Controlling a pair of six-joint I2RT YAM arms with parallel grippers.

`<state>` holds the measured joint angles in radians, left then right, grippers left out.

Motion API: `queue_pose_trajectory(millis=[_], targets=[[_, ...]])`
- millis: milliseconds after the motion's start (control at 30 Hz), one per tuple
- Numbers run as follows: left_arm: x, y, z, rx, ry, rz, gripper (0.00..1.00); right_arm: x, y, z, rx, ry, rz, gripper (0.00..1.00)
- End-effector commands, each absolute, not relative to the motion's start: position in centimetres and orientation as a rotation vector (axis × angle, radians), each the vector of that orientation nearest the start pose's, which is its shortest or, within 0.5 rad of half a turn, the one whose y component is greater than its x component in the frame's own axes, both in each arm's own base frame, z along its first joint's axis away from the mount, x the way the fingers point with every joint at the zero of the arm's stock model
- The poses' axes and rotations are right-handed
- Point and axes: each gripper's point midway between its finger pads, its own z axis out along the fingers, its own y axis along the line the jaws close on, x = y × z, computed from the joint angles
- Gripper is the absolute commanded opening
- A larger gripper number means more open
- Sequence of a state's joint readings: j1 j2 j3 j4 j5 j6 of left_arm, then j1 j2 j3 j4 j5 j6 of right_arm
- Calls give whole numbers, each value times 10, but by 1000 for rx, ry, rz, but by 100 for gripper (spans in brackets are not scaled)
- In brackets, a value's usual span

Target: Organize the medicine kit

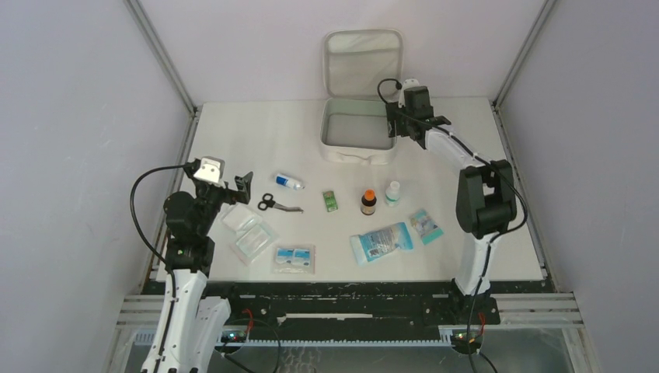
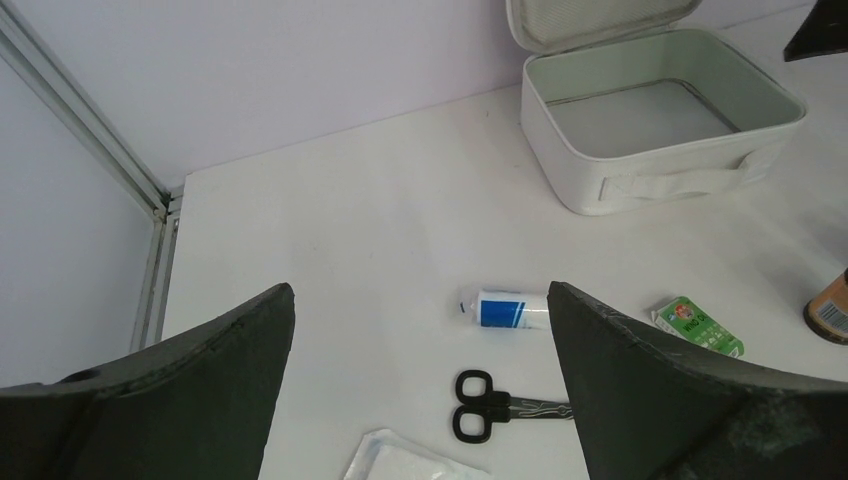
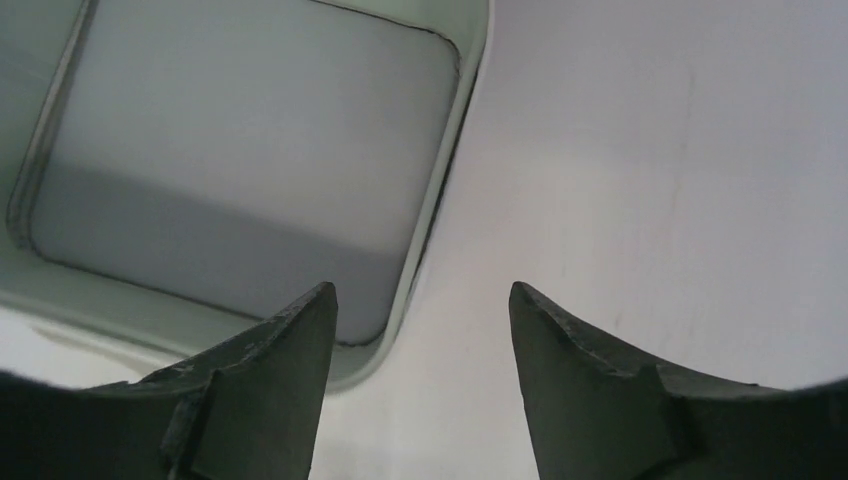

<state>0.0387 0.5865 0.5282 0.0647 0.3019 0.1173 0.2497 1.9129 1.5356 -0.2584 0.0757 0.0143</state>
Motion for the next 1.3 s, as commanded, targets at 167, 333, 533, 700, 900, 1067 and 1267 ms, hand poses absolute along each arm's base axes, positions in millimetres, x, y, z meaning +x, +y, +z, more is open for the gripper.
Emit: queue_pose_trajectory(millis=[167,333,533,700,900,1067,1267], targets=[[290,-46,288,361,1464,-125,100,537,133,110,-203,2335,74,43],[290,-49,286,373,1466,-138,100,527,134,92,-254,2389,65,27],[289,-51,286,385,1465,-148,100,499,141,87,-351,2429,95,9],[289,-56,286,397,1471,-175,100,463,150,78,-405,2455,110,6],[291,-63,281,425,1480,-188,100,435,157,73,-352,2487,178,11],[292,-71,275,465,1487,-184,100,423,168,78,-288,2506,282,14],[293,-86,262,543,1505,-192,100,409,173,91,-289,2485,332,20]])
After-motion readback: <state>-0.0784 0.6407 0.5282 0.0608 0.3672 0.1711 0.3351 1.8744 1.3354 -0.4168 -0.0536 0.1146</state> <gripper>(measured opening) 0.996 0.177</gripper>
